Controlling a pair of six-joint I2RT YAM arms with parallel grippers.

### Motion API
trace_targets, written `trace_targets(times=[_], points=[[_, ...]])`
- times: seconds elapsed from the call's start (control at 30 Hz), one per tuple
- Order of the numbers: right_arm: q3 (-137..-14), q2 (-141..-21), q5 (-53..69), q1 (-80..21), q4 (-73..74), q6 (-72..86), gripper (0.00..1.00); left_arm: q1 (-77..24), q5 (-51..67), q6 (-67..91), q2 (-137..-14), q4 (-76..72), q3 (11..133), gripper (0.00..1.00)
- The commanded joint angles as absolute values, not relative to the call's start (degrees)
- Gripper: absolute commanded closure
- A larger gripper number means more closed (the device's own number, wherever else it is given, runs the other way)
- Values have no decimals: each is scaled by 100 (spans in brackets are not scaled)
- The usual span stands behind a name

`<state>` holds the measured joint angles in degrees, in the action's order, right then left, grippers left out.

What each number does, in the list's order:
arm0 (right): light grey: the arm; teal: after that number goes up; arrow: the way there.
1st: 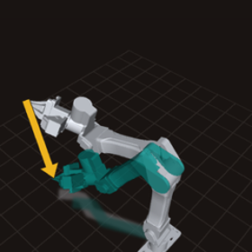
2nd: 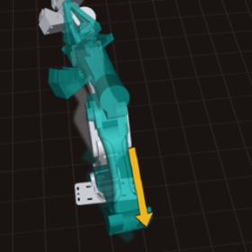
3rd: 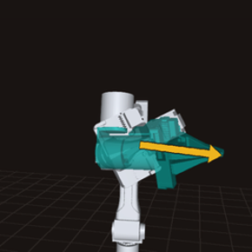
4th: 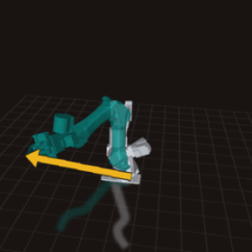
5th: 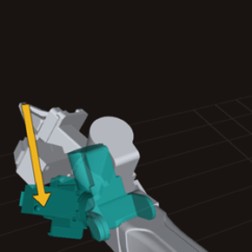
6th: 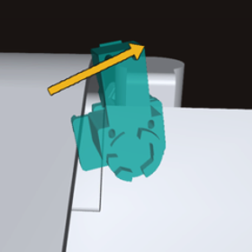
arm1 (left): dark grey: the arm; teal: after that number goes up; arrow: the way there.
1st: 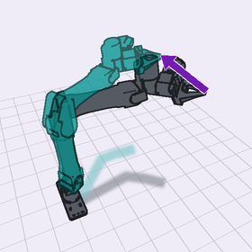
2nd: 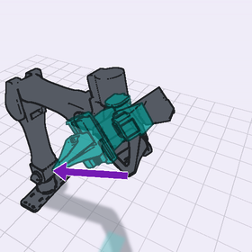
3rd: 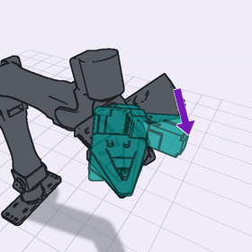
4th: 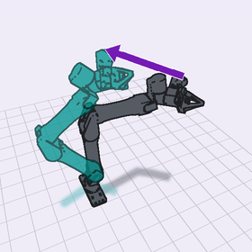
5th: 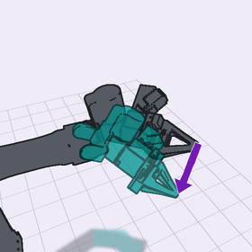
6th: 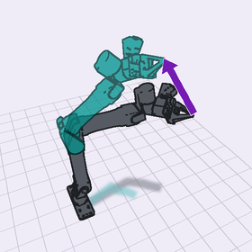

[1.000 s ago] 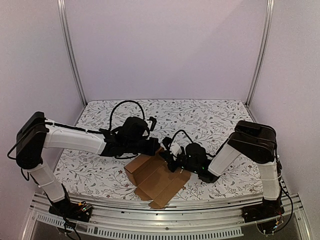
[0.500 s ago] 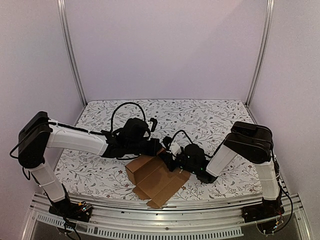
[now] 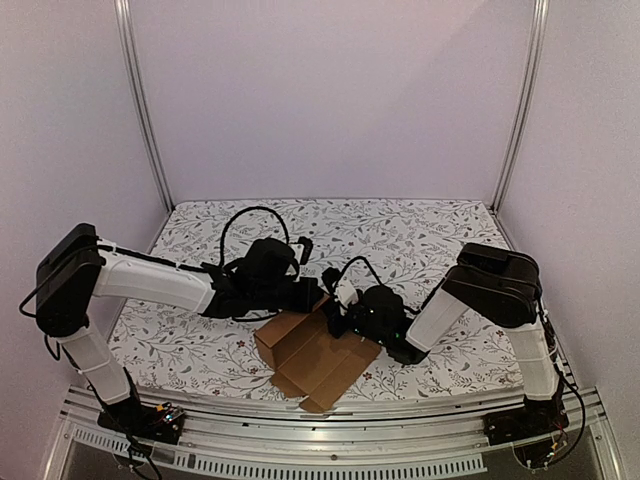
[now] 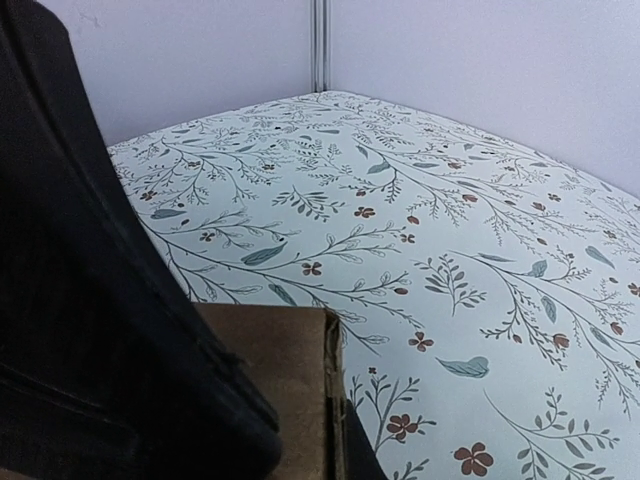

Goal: Fold the paper box

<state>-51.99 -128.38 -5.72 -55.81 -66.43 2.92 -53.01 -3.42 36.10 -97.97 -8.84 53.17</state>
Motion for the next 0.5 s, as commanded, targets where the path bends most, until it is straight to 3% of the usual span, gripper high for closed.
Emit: trace_targets(times=[0.0, 0.27, 0.47], points=[[-5223, -12968, -772, -5600, -6692, 202, 100, -5238, -320, 3663, -9681, -614, 5126, 100], [-5220, -12933, -826, -5697, -6602, 97, 99, -5231, -589, 3632, -9352, -301, 5077, 100], [-5138, -12852, -854, -5719, -6581, 139, 75, -5229, -847, 3606, -9000, -46, 5038, 100]])
